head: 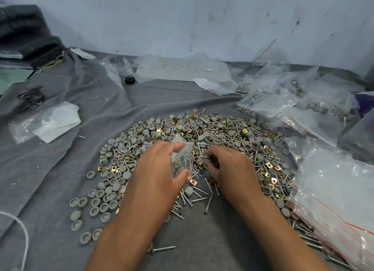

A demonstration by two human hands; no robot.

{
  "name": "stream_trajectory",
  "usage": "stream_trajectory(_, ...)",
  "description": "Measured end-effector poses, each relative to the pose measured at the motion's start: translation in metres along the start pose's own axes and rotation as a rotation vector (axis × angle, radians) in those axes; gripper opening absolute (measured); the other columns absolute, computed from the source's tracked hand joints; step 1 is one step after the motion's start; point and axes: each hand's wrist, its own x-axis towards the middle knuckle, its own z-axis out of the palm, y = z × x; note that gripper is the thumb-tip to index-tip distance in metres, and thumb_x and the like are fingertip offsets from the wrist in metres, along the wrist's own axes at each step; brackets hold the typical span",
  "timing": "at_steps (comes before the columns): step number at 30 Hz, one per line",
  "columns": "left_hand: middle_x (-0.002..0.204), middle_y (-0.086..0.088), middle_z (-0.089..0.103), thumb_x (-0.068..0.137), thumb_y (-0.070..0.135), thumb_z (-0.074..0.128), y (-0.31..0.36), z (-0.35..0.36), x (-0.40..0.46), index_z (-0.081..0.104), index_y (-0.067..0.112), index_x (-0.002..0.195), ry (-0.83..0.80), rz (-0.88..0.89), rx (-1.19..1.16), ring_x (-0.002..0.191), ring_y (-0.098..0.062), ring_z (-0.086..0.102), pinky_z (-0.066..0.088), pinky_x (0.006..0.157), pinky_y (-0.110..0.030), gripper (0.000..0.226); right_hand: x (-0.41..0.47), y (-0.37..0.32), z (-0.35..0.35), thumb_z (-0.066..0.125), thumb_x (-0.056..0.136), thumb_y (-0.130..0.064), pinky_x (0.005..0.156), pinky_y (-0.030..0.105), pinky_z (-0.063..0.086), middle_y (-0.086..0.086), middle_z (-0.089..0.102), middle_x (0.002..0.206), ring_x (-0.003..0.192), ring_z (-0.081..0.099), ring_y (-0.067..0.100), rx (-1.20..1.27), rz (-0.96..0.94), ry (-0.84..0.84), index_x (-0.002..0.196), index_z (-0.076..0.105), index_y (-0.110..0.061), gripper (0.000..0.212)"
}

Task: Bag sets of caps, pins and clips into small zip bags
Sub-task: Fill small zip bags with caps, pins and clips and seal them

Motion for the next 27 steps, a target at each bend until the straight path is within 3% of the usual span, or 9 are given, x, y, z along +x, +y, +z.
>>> stream_trajectory(3,0.104,0.030,0.048,0.079,0.040,0.074,0.000,0.000,0.000,0.056,0.041,0.126,-0.005,0.003,0.004,0.092,0.014,0.046,0.037,0.079,-0.009,0.051,0.001,0.002,0.000,0.075,0.088,-0.011,0.075,0.026,0.057,-0.012,0.071,0.087,0.079,0.066,0.003,0.187,0.103,0.013,0.097,0.074,-0.021,0.014)
stream_trajectory(6,0.101,0.031,0.045,0.078,0.041,0.075,0.000,0.001,-0.001,0.055,0.043,0.126,-0.011,0.000,0.004,0.092,0.016,0.044,0.034,0.076,-0.008,0.051,0.005,-0.002,-0.013,0.077,0.088,-0.016,0.073,0.012,0.055,-0.019,0.071,0.082,0.081,0.069,-0.003,0.501,0.204,0.101,0.094,0.074,-0.027,0.014)
stream_trajectory(10,0.103,0.030,0.046,0.079,0.041,0.075,-0.001,0.002,0.000,0.055,0.042,0.126,-0.012,-0.005,0.011,0.091,0.009,0.047,0.036,0.078,-0.012,0.052,0.005,-0.023,-0.030,0.078,0.088,-0.009,0.075,0.023,0.059,-0.008,0.076,0.094,0.087,0.074,0.013,0.905,0.096,0.132,0.100,0.075,-0.023,0.018)
stream_trajectory(13,0.102,0.029,0.048,0.078,0.040,0.074,0.000,0.001,0.000,0.056,0.042,0.123,-0.007,0.004,-0.011,0.092,0.013,0.046,0.038,0.076,-0.012,0.049,0.000,-0.035,-0.031,0.080,0.086,-0.010,0.068,0.016,0.054,-0.012,0.075,0.092,0.082,0.072,0.009,0.813,-0.010,0.071,0.102,0.077,-0.019,0.018)
stream_trajectory(16,0.103,0.025,0.051,0.078,0.036,0.075,0.002,0.001,0.000,0.059,0.039,0.121,-0.004,0.005,-0.022,0.092,0.007,0.050,0.048,0.081,-0.021,0.046,-0.004,-0.036,-0.028,0.081,0.085,-0.017,0.073,0.010,0.046,-0.017,0.073,0.093,0.085,0.068,0.001,0.641,-0.044,0.076,0.104,0.077,-0.021,0.020)
stream_trajectory(22,0.104,0.022,0.053,0.079,0.035,0.076,0.002,0.000,0.001,0.060,0.034,0.122,-0.001,0.013,-0.001,0.088,0.000,0.049,0.046,0.079,-0.024,0.046,-0.007,-0.036,-0.019,0.068,0.096,-0.027,0.088,0.027,0.048,-0.009,0.060,0.105,0.102,0.058,0.011,0.446,-0.157,0.177,0.123,0.072,-0.023,0.028)
stream_trajectory(27,0.096,0.023,0.052,0.079,0.036,0.070,0.003,-0.002,0.002,0.060,0.036,0.111,-0.011,0.026,-0.020,0.086,0.005,0.049,0.039,0.072,-0.016,0.033,-0.009,-0.034,-0.018,0.060,0.099,-0.028,0.089,0.025,0.047,-0.010,0.057,0.108,0.103,0.055,0.010,0.391,-0.238,0.118,0.134,0.066,-0.021,0.036)
